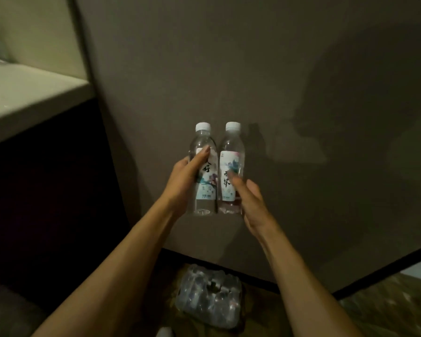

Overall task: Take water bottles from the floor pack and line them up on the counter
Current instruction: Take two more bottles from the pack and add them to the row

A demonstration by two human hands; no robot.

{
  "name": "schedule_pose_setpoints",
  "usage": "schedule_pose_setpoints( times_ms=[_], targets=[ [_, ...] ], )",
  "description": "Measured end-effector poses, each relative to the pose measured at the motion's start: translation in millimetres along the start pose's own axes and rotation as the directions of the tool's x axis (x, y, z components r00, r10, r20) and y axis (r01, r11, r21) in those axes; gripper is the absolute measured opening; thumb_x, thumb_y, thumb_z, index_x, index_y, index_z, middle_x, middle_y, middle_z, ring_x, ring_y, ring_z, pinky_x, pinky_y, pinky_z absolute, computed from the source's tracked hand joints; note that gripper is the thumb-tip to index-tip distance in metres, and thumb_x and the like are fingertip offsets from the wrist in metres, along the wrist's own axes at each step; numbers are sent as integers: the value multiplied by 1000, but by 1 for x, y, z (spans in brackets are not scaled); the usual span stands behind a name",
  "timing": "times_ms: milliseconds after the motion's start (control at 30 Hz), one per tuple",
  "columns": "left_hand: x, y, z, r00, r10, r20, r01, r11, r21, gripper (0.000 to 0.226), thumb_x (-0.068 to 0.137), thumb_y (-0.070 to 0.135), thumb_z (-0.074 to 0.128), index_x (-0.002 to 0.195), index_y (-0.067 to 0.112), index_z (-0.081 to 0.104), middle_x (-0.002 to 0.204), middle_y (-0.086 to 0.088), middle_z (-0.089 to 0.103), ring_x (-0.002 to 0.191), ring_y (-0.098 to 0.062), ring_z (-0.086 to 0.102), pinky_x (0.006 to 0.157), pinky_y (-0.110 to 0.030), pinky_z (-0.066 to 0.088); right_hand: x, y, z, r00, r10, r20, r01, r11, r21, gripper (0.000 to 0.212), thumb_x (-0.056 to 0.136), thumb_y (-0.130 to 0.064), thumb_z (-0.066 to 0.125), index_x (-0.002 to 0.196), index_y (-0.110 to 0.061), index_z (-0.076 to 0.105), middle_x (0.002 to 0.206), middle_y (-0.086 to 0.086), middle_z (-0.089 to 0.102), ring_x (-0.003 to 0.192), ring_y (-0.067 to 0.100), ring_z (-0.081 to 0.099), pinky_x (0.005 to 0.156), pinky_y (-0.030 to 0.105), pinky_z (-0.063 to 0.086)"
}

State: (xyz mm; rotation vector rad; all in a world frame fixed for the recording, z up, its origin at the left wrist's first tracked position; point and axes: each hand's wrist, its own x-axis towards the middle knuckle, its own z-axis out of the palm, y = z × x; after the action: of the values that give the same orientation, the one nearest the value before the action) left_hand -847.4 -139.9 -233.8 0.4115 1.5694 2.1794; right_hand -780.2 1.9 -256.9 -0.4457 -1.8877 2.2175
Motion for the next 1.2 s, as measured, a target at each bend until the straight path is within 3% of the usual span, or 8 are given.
schedule_pose_setpoints(
  times_ms=[100, 233, 367, 533, 700, 833, 1000, 1200],
  targets=[
    [-18, 36, -4, 993, 115, -9, -114, 992, 48, 43, 90, 38, 61, 118, 5, 62, 102, -15, 73, 89, -28, 73, 70, -32, 59, -11, -21, 28, 999, -48, 23, 47, 998, 32, 17, 84, -22, 70, 93, -16, 57, 78, 1, 75, 77, 17, 73, 80, 45, 59],
    [-35, 78, -21, 940, 328, -94, -315, 940, 129, 34, 83, 30, 71, 106, 5, 68, 90, -8, 75, 79, -21, 73, 65, -26, 56, -18, -48, 62, 984, -163, 67, 161, 986, 36, 45, 71, -28, 78, 108, -11, 60, 100, 12, 74, 94, 30, 72, 84, 49, 57],
    [-48, 107, -54, 905, 419, -74, -402, 899, 174, 28, 93, 31, 61, 107, 8, 67, 91, -8, 74, 81, -23, 72, 68, -29, 57, -21, -73, 97, 960, -263, 97, 269, 962, -54, 68, 65, -37, 83, 118, -4, 53, 102, 13, 73, 91, 28, 73, 79, 45, 59],
    [-68, 133, -117, 891, 447, -75, -425, 881, 207, 30, 97, 32, 53, 116, 9, 58, 97, -8, 70, 87, -23, 71, 73, -34, 59, -27, -84, 166, 936, -319, 148, 336, 935, -110, 50, 68, -33, 80, 108, -22, 51, 105, 4, 70, 88, 14, 73, 68, 28, 57],
    [-97, 159, -205, 902, 418, -112, -399, 903, 158, 37, 91, 37, 61, 116, 10, 62, 109, -15, 70, 101, -33, 68, 91, -53, 54, -32, -71, 259, 927, -339, 162, 358, 928, -106, 44, 79, -19, 78, 112, -11, 52, 106, 10, 71, 91, 19, 73, 75, 35, 60],
    [-122, 176, -270, 903, 410, -131, -390, 908, 152, 36, 90, 34, 63, 115, 9, 62, 112, -14, 70, 103, -34, 69, 91, -61, 51, -37, -57, 325, 924, -340, 175, 361, 926, -111, 46, 75, -20, 80, 111, -13, 52, 106, 11, 69, 93, 21, 72, 80, 39, 59],
    [-138, 200, -322, 905, 404, -133, -381, 909, 167, 34, 90, 27, 65, 118, 8, 60, 114, -11, 70, 104, -31, 68, 90, -58, 53, -36, -48, 384, 923, -326, 204, 346, 936, -69, 48, 78, -14, 78, 117, -11, 51, 105, 6, 70, 87, 10, 72, 68, 25, 57],
    [-124, 215, -367, 903, 402, -153, -382, 913, 142, 30, 90, 22, 66, 115, 5, 61, 116, -14, 69, 106, -30, 68, 92, -53, 54, -6, -41, 426, 925, -294, 243, 325, 940, -100, 65, 73, -31, 83, 126, -17, 48, 117, 9, 66, 103, 22, 69, 84, 43, 58]
  ],
)
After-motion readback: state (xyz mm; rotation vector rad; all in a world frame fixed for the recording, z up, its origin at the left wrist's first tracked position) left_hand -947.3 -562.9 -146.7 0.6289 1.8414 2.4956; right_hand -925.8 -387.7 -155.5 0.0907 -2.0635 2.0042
